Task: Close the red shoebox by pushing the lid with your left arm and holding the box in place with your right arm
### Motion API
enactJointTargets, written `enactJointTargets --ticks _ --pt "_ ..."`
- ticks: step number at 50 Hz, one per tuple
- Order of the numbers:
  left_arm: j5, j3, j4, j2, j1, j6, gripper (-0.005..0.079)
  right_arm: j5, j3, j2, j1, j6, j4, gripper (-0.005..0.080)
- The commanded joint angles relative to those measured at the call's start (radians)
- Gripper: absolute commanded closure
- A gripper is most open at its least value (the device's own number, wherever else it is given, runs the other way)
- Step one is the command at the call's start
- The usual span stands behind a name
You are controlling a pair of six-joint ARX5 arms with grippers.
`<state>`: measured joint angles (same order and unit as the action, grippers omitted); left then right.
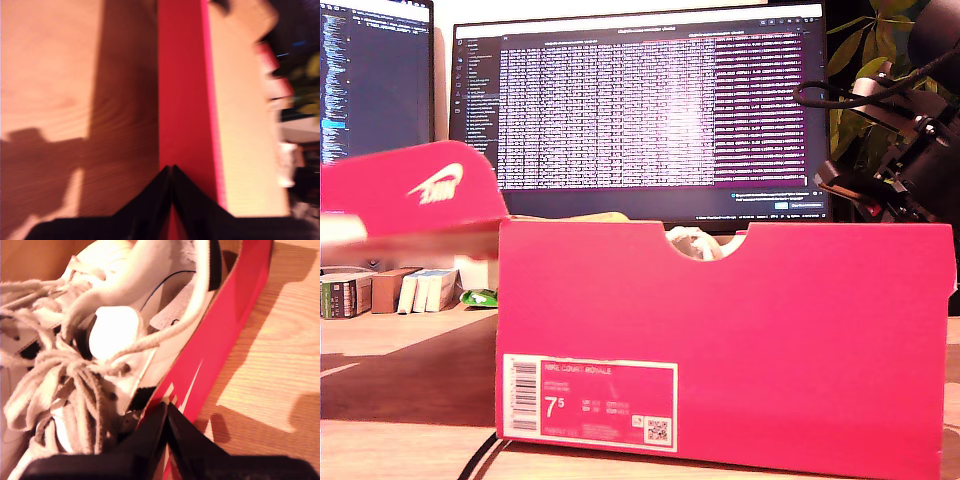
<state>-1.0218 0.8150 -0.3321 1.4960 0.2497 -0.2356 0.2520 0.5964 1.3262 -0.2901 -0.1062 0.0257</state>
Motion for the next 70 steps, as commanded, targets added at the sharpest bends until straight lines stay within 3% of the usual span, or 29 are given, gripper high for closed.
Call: enactJointTargets --ticks 1,14,34,47,59,70 --pt "-0.072 -0.002 -0.035 -0.004 -0.042 0.002 0.0762 0.037 0.016 0.006 -0.05 0.003 -0.003 0.0765" --pt "-0.109 0.034 -0.115 -0.105 -0.043 0.007 0.0762 0.037 0.016 0.006 -0.05 0.004 -0.006 0.0764" --pt "-0.2 0.068 -0.111 -0.243 -0.063 -0.081 0.0762 0.048 0.016 0.006 -0.05 0.003 -0.015 0.0765" --pt "-0.187 0.112 -0.045 -0.248 -0.187 -0.137 0.0762 0.064 0.016 0.006 -0.05 0.003 -0.019 0.0764" --pt "-0.16 0.214 0.071 -0.247 -0.315 -0.265 0.0762 0.061 0.016 0.006 -0.05 0.003 -0.03 0.0764" --pt "-0.145 0.324 0.181 -0.247 -0.475 -0.344 0.0762 -0.116 0.034 -0.005 0.03 0.061 -0.023 0.0765"
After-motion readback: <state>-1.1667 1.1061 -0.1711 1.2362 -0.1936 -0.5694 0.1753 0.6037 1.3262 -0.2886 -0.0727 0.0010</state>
